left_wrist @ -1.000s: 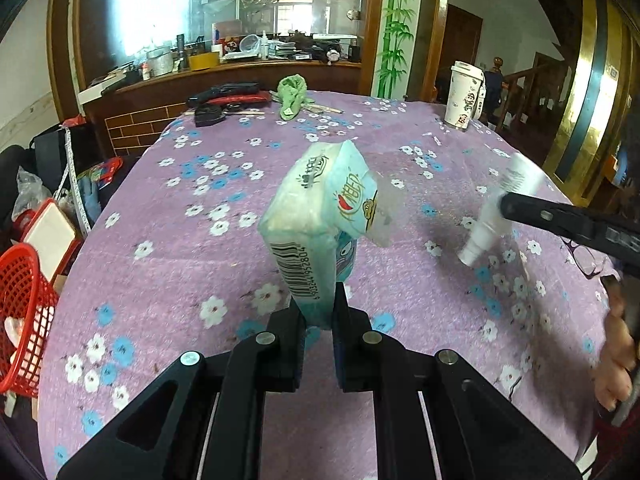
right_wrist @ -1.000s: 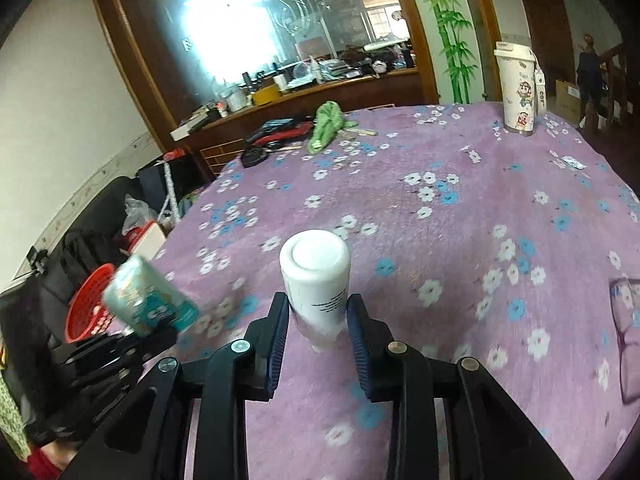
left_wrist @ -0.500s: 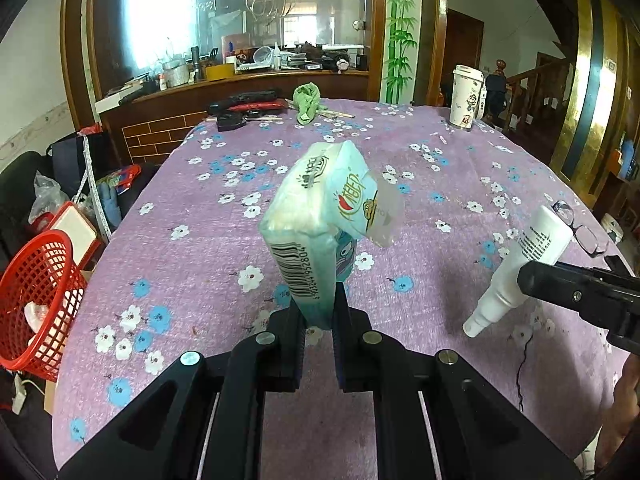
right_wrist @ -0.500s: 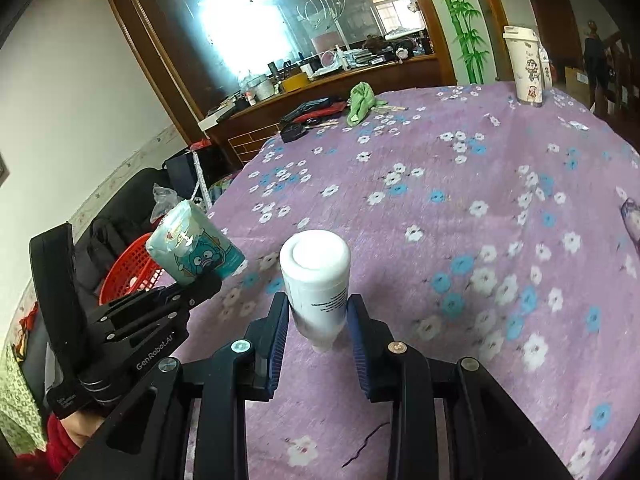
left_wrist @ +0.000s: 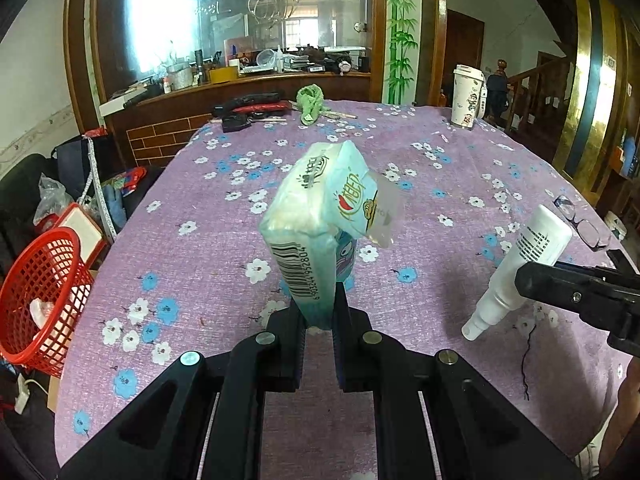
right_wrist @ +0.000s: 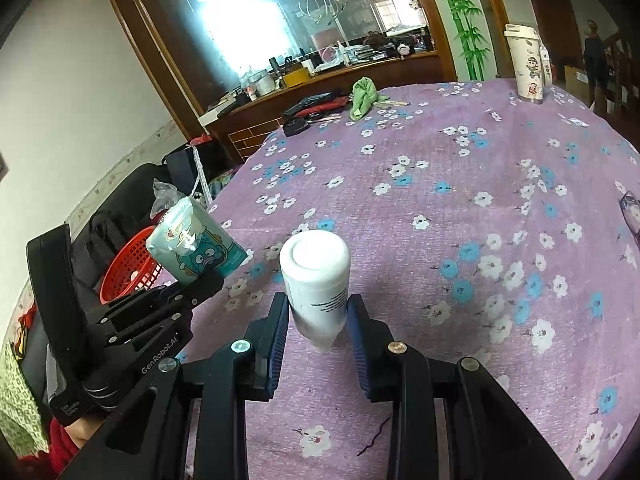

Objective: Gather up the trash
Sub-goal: 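Carry the tissue pack and spray bottle with both tools to the wastebasket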

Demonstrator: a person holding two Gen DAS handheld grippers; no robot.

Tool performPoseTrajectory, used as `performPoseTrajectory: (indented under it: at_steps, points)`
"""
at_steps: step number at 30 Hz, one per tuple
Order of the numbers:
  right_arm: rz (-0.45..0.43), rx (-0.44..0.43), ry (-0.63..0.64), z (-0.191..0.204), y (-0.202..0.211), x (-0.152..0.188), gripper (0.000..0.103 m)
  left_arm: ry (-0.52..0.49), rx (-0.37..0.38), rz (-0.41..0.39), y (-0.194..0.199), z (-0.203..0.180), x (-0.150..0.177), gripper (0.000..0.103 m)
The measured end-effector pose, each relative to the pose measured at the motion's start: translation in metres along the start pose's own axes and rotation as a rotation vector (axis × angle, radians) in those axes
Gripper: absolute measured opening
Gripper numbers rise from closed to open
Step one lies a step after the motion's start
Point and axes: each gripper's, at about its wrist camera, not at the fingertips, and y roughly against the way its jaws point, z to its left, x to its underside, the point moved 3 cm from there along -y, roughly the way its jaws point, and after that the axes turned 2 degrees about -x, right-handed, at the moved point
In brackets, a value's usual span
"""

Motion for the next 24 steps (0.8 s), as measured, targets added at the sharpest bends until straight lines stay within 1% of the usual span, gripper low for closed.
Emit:
performPoseTrajectory:
  at_steps: [7,15,24]
  points:
    - [0.011,-0.005,0.023,0.010,-0.006,-0.002,0.032,0.002,-0.042,-0.025,0.005,0.007,0.001,0.011]
    - [0.028,-0.019,0.062,0.025,-0.016,-0.005,0.032,0.018,-0.067,-0.036,0.009,0.020,0.004,0.011]
    - [0.052,-0.041,0.126,0.057,-0.034,-0.011,0.032,0.060,-0.087,-0.050,0.015,0.047,0.007,0.011]
